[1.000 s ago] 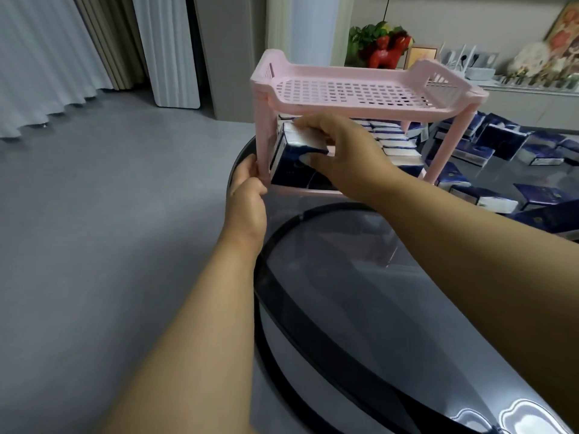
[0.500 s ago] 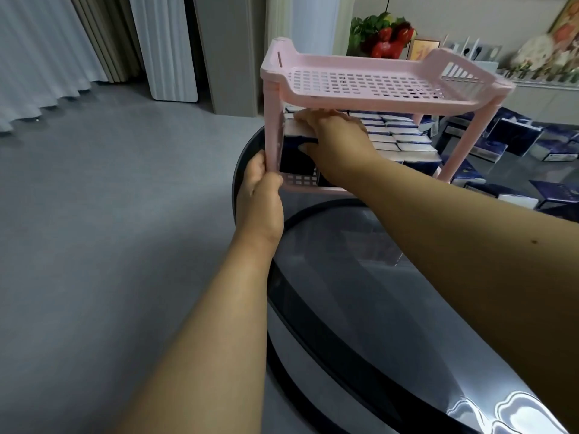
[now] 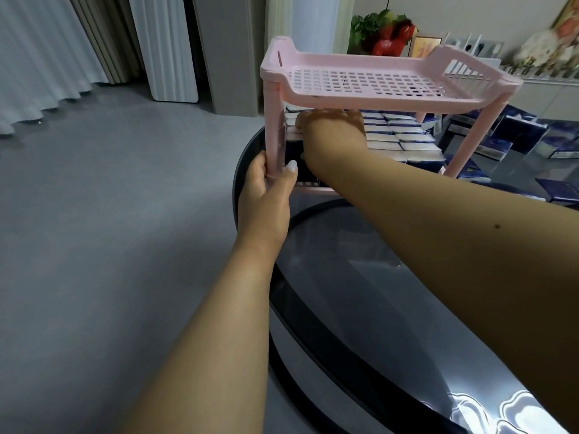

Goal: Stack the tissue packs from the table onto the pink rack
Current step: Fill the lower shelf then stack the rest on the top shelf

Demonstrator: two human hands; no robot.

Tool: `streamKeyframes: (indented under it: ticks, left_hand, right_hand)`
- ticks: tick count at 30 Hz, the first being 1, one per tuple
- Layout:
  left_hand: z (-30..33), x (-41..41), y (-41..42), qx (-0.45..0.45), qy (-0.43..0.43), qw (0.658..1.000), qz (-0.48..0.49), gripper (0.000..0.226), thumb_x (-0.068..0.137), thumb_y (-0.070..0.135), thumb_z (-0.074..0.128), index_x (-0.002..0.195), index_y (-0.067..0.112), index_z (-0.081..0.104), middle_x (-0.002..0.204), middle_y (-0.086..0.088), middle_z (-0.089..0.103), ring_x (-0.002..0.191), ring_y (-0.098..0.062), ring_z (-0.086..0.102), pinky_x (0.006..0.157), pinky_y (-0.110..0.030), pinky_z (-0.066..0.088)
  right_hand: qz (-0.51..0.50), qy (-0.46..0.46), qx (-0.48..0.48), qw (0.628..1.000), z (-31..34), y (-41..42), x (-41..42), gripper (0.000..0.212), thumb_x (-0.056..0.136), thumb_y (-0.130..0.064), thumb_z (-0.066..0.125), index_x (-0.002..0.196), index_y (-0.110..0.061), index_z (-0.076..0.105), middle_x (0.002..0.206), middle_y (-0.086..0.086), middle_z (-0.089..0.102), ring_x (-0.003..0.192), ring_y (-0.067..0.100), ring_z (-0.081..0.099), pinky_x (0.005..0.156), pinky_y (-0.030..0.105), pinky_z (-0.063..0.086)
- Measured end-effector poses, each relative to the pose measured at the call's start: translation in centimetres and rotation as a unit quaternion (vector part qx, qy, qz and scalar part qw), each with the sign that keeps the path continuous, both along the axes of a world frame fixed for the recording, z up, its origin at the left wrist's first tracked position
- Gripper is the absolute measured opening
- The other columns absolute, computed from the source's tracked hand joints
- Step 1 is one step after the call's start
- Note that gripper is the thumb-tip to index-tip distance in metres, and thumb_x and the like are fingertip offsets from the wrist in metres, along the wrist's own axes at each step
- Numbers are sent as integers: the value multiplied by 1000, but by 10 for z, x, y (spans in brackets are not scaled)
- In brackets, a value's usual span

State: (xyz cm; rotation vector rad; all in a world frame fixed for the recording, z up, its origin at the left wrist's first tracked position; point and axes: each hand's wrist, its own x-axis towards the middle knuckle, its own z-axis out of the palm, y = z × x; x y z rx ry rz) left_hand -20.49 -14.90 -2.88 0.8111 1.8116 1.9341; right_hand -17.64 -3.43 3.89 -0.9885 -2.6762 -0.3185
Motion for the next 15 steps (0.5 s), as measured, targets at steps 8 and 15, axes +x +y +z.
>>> streamKeyframes:
  ticks: [8,15]
  left_hand:
    - [1,1,0,-14,-2,1000,11,55,81,46,51,135,33,51,119,15,64,113,-6,58,105,-40,45]
    - [-2,-1,1,-18,12,999,27,42,83,41,55,125,37,55,118,16,65,112,-5,60,102,-36,45]
  right_hand:
    - [33,-1,-18,999,-3,-5,4,39,85,-30,62,120,-15,53,125,7,56,121,28,47,102,41,30]
    - [104,228,-16,968,-15,-33,112,34,83,-25,65,114,-10,63,116,7,63,112,29,55,93,40,39]
